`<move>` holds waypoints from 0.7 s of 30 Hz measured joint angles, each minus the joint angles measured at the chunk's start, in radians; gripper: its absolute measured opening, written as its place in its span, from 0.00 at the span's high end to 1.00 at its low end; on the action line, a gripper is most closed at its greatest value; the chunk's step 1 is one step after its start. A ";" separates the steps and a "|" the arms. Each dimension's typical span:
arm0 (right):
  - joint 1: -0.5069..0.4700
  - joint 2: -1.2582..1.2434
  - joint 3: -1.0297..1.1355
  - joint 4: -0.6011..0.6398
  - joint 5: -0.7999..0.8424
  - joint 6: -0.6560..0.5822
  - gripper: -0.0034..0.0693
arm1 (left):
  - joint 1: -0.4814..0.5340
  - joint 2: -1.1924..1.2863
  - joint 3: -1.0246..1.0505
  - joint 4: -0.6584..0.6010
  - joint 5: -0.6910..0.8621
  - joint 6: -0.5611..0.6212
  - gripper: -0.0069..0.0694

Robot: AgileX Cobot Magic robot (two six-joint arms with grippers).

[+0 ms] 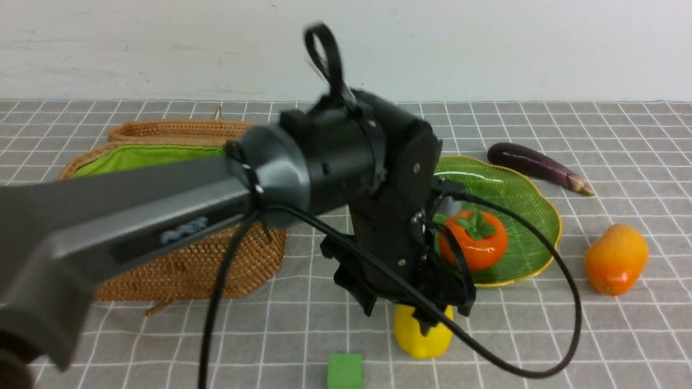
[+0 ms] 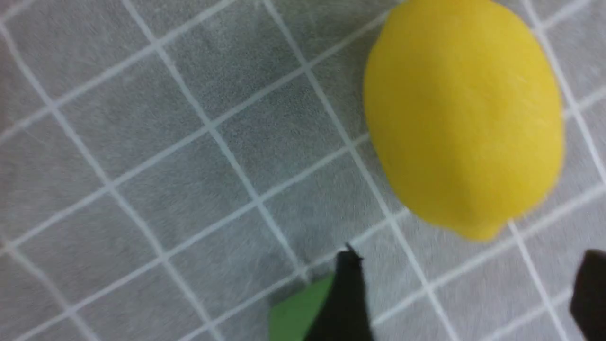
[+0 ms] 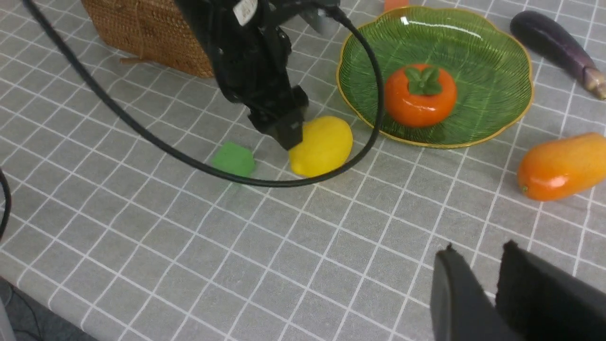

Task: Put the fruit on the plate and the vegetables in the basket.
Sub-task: Grab a lemon with your left arm and place it on the plate on the right

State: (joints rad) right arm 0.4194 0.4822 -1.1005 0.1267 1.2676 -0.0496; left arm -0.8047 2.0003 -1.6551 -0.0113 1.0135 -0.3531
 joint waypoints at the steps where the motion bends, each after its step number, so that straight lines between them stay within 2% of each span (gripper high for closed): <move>1: 0.000 0.000 0.000 0.000 0.000 0.000 0.75 | 0.000 0.011 0.000 -0.002 -0.017 -0.018 0.07; 6: 0.000 -0.003 0.000 0.000 0.000 -0.001 0.76 | 0.000 0.018 0.000 -0.045 -0.080 -0.036 0.04; 13: 0.000 -0.003 0.006 0.001 0.000 -0.001 0.76 | 0.000 0.046 0.000 -0.036 -0.194 -0.037 0.04; 21: 0.000 -0.003 0.066 0.015 0.000 -0.004 0.76 | 0.000 0.125 0.000 -0.022 -0.220 -0.063 0.06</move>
State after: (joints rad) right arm 0.4194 0.4792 -1.0341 0.1417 1.2676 -0.0537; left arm -0.8047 2.1250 -1.6551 -0.0330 0.7934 -0.4165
